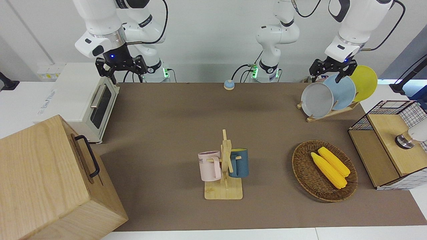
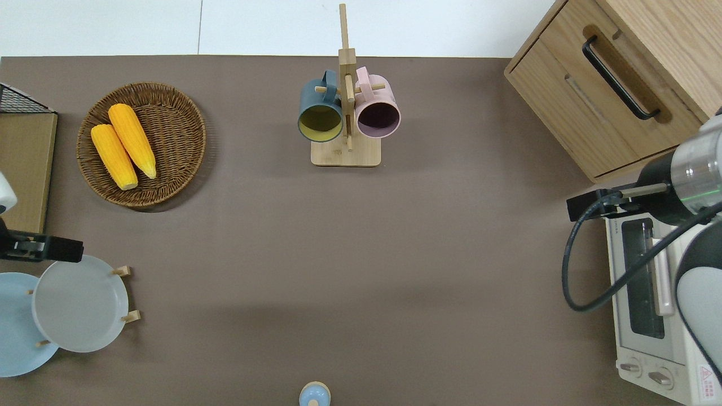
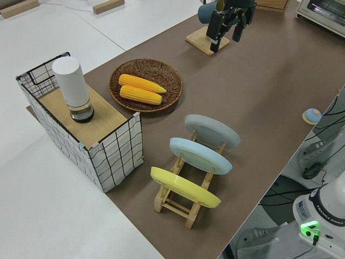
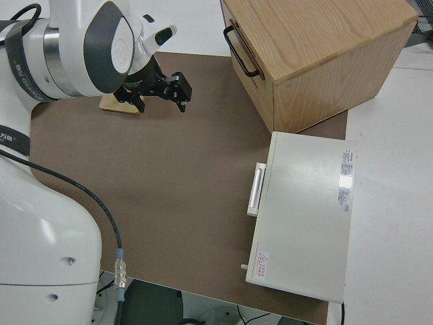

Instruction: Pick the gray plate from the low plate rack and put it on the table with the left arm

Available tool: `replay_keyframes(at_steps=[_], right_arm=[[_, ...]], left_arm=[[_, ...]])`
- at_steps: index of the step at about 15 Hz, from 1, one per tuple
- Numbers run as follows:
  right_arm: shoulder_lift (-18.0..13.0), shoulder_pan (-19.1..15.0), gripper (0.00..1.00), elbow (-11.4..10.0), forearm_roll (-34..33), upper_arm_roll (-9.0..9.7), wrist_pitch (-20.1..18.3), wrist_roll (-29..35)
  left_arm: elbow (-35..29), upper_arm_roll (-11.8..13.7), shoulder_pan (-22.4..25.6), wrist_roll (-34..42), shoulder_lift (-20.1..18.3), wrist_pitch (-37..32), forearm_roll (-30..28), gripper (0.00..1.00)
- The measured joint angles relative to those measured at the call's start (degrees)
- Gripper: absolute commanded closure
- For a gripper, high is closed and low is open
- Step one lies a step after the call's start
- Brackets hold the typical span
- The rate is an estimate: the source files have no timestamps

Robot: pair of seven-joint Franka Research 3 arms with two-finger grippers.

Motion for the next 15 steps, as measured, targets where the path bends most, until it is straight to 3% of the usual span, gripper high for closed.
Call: replay_keyframes(at_steps=[7, 12, 15], right_arm=[[0.0, 0.0, 0.017, 0.0, 0.0, 0.00, 0.0, 0.0], [0.0, 0.0, 0.017, 0.0, 0.0, 0.00, 0.0, 0.0], [0.0, 0.0, 0.017, 0.0, 0.0, 0.00, 0.0, 0.0]], left_arm=[[-0.2, 5.7, 3.8, 10.1, -0.5, -0.5, 1.1, 0.01], [-3.4, 5.5, 3.9, 10.3, -1.0, 0.1, 3.4, 0.01], [-10.3, 5.6, 4.3, 10.2, -3.5, 5.6, 3.5, 0.01]])
